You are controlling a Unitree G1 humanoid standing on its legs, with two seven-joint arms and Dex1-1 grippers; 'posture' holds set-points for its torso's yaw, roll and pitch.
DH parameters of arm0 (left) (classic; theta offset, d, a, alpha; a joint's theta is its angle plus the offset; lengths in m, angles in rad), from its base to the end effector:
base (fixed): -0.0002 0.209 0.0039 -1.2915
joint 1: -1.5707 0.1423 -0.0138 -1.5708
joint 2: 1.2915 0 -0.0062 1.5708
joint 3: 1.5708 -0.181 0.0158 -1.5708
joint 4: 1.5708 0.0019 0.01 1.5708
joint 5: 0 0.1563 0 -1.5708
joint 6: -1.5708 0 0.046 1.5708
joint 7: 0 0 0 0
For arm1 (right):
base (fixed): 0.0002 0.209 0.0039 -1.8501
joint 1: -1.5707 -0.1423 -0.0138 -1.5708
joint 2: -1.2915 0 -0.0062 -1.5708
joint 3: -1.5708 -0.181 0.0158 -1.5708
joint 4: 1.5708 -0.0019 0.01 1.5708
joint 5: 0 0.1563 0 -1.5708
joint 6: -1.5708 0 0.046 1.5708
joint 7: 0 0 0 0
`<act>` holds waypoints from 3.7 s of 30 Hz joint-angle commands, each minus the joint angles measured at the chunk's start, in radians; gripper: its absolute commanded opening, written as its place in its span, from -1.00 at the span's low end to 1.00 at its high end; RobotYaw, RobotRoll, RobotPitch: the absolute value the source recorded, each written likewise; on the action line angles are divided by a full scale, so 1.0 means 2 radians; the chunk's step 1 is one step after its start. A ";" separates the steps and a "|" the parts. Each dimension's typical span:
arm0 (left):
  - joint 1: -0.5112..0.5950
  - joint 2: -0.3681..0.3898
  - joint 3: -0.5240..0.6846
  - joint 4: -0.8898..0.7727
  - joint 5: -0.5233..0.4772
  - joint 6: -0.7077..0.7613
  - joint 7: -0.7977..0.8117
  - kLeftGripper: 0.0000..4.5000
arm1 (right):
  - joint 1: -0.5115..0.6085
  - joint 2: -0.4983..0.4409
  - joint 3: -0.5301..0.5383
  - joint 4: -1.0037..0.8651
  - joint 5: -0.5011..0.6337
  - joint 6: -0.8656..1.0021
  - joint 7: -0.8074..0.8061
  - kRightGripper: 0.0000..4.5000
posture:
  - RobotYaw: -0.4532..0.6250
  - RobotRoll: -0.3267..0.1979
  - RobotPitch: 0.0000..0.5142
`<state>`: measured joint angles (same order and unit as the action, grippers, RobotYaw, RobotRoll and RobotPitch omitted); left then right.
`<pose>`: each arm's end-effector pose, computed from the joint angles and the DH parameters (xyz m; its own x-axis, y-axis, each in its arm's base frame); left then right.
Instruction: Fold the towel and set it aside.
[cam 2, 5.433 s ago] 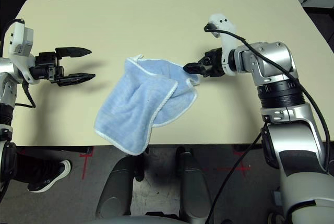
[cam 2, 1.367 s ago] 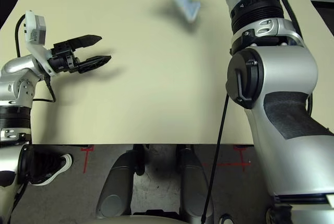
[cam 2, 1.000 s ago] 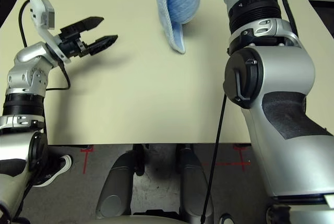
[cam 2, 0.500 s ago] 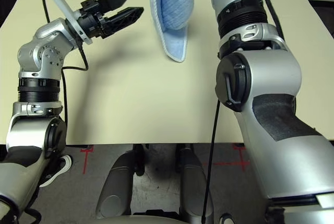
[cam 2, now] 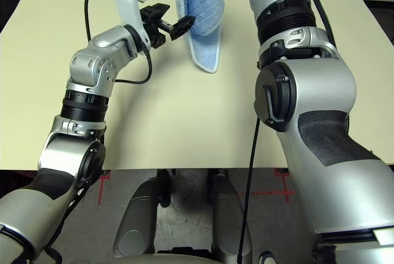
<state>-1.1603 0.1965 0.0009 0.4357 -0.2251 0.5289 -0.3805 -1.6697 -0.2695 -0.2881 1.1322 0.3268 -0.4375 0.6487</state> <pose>0.3566 0.1046 0.2833 0.8106 -0.5744 0.1142 0.5623 0.8178 0.1222 0.3630 -0.1385 0.3911 0.3449 0.4717 0.8115 -0.5099 0.8200 -0.2600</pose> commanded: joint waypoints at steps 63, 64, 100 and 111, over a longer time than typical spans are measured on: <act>0.006 0.118 0.064 0.149 -0.036 0.199 -0.144 -0.99 | -0.014 -0.068 0.002 0.019 -0.051 -0.013 -0.025 -1.00 | -0.21 0.25 0.14; 0.006 0.128 0.061 0.152 -0.032 0.193 -0.146 -0.99 | -0.011 -0.072 0.003 0.022 -0.054 -0.012 -0.027 -1.00 | -0.21 0.25 0.14; -0.164 0.312 0.065 0.364 0.083 -0.300 -0.027 -0.99 | 0.103 -0.154 -0.028 0.050 -0.053 0.094 -0.058 -1.00 | -0.19 0.25 0.30; -0.099 0.309 0.034 0.344 0.080 -0.213 -0.251 -0.99 | 0.148 -0.162 0.013 0.062 -0.092 0.070 0.033 -1.00 | -0.21 0.25 0.29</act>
<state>-1.4053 0.7672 0.1158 1.1476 -0.0995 -0.0023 -0.7391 -1.4059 -0.5555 -0.2791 1.2425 0.1612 -0.3324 0.6448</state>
